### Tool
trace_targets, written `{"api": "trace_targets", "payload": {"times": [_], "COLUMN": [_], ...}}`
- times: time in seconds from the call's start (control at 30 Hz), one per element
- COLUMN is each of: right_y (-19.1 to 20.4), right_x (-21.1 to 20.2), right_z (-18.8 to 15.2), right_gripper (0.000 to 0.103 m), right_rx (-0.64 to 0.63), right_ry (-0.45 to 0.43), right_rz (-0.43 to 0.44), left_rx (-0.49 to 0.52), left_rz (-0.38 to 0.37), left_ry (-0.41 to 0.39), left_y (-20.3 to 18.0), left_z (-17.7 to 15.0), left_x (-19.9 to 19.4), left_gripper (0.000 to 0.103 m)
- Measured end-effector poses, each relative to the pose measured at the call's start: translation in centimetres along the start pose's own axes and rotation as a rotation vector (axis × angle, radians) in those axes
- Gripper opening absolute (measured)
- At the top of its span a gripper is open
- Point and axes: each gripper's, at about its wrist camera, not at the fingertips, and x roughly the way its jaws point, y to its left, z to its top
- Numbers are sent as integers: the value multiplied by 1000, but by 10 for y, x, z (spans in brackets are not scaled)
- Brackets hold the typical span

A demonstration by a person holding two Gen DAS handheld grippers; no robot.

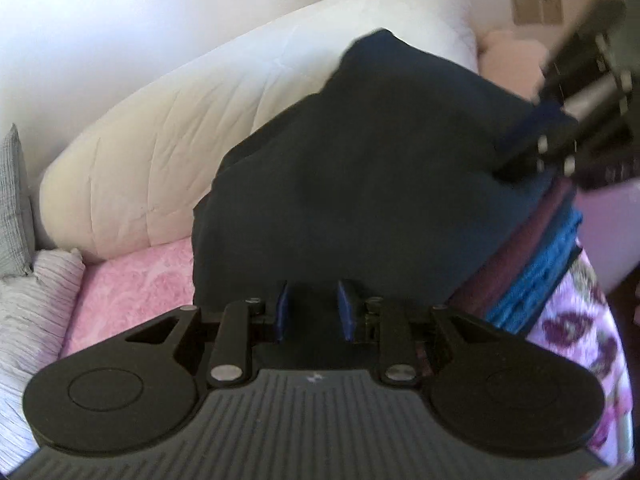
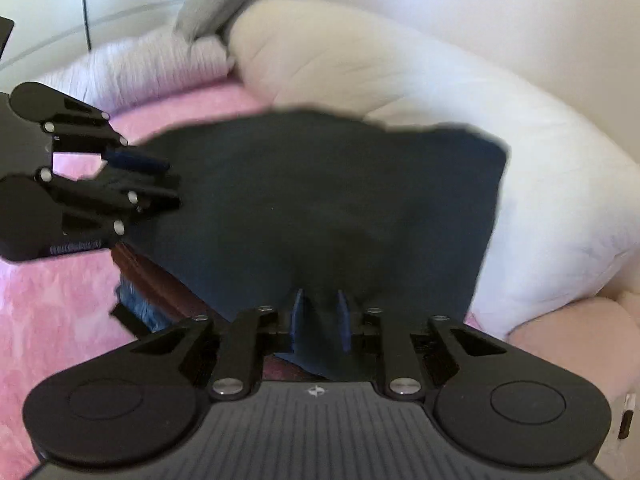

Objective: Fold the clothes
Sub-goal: 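Lay the sweater flat on top of the clothes stack with both tools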

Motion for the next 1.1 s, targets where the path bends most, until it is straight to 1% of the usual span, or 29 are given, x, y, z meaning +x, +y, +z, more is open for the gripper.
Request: {"api": "trace_targets", "payload": {"times": [0.03,0.1,0.17,0.23,0.3,0.4,0.47,0.53,0.57,0.63,0.67,0.73,0.77,0.87,0.93,1.0,1.03,1.07,1.1], "right_y": [-1,-10,-28,-50,-75,-110,-133,-150,-159,-176,-183,-190,-194,-201,-197,-191,-188,-186,-186], "right_x": [0,-15,-28,-35,-26,-1,26,67,86,122,133,127,122,93,75,68,70,75,80], "right_z": [3,12,22,33,49,75,90,97,96,87,84,85,88,90,83,75,70,62,55], "right_gripper": [23,22,22,22,22,23,23,23,23,24,24,24,24,25,27,29,31,34,34], "right_rx": [5,22,62,110,150,168,176,204,219,251,263,265,263,287,258,230,226,226,233], "right_ry": [15,5,-9,-22,-23,-61,-79,-67,-47,26,41,29,26,-19,-46,-50,-41,-23,-11], "right_rz": [3,-8,-34,-66,-89,-89,-71,-51,-38,0,17,42,54,73,87,100,110,123,129], "left_rx": [-3,-7,2,-16,-28,-19,-14,-31,-37,-27,-46,-84,-104,-166,-233,-301,-334,-358,-372], "left_rz": [-2,-5,-13,-43,-73,-94,-85,-70,-64,-62,-79,-114,-126,-84,-39,5,8,7,1], "left_ry": [-8,-26,-59,-72,-73,-48,-13,-9,-6,12,25,50,57,3,24,72,112,153,173], "left_y": [-5,-14,-11,-15,-20,-39,-43,-50,-52,-52,-47,-38,-32,1,29,53,62,67,72], "left_z": [4,12,33,48,60,64,48,40,38,42,49,62,69,88,95,88,81,75,69], "left_x": [-5,-14,-21,-9,1,18,42,45,47,50,47,41,38,34,50,76,92,106,118], "left_gripper": [18,21,22,22,22,21,20,20,19,19,19,19,23,29,30,30,30,32,36]}}
